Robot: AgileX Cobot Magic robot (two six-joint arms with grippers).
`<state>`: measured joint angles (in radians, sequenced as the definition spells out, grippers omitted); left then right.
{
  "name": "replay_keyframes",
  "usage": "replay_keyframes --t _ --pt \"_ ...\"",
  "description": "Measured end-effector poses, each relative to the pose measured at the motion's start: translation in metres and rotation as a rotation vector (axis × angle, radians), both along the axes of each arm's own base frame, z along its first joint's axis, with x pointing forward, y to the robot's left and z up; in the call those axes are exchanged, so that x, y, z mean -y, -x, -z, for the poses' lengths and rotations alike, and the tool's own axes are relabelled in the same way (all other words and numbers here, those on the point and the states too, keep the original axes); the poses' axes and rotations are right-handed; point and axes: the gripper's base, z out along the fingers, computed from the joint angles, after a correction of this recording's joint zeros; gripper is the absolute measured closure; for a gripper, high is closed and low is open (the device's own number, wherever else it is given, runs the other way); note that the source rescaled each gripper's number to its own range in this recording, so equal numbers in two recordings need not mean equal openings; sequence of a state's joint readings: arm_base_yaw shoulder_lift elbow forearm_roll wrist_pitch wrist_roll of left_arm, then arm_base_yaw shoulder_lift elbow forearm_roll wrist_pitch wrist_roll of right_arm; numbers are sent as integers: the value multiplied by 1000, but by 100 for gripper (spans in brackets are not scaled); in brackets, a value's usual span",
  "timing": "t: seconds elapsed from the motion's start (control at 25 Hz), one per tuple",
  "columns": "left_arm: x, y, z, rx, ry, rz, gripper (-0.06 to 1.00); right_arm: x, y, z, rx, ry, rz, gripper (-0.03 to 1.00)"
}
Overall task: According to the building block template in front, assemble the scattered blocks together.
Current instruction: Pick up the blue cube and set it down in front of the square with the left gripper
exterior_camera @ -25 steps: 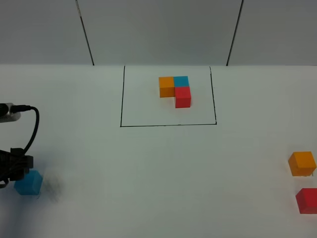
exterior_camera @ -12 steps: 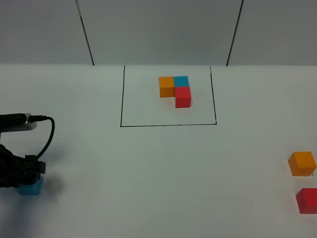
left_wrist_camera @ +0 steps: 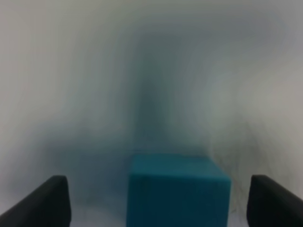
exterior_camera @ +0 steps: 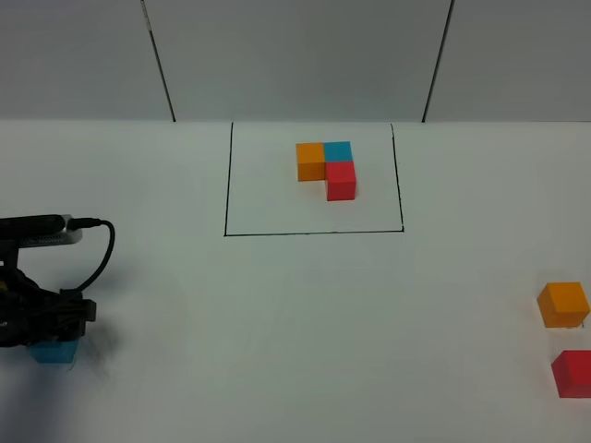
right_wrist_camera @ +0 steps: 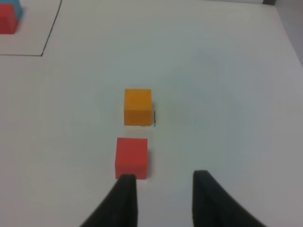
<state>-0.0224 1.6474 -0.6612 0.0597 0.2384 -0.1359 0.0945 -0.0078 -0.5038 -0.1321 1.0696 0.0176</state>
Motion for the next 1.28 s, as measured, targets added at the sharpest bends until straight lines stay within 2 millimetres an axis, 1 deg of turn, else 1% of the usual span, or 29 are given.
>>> replay_keyframes --t 0.2,0.32,0.4,0.44,0.48,0.52,0.56,0.64,0.68,0.8,0.84,0.88,0.96,1.04,1.08,1.16,1.2,1.28 --pt "0 -2 9 -33 -1 0 28 0 0 0 0 0 0 97" --pt "0 -2 10 -38 -1 0 28 0 0 0 0 0 0 97" --pt "0 -2 10 -33 -1 0 32 0 0 0 0 0 0 97" --pt "0 -2 10 -32 0 0 36 0 0 0 0 0 0 97" --pt "0 -2 10 -32 0 0 43 0 0 0 0 0 0 97" --pt "0 -2 10 -31 0 0 53 0 0 0 0 0 0 97" --pt "0 -3 10 -29 0 0 64 0 0 0 0 0 0 97" --pt "0 -3 10 -24 0 0 94 0 0 0 0 0 0 97" --pt "0 -3 10 -22 0 2 93 0 0 0 0 0 0 97" --pt "4 -9 5 -4 -14 56 93 0 0 0 0 0 0 97" --pt "10 -15 0 8 -27 109 93 0 0 0 0 0 0 97" --pt "20 -22 -6 24 -40 178 93 0 0 0 0 0 0 97" --pt "44 -36 -24 59 -81 367 93 0 0 0 0 0 0 97" --pt "79 -49 -47 100 -108 563 93 0 0 0 0 0 0 97" --pt "96 -52 -57 98 -115 659 93 0 0 0 0 0 0 97" --pt "129 -63 -79 102 -95 799 93 0 0 0 0 0 0 97" --pt "144 -68 -86 83 -88 873 93 0 0 0 0 0 0 97" --pt "171 -74 -94 28 -74 1018 93 0 0 0 0 0 0 97"
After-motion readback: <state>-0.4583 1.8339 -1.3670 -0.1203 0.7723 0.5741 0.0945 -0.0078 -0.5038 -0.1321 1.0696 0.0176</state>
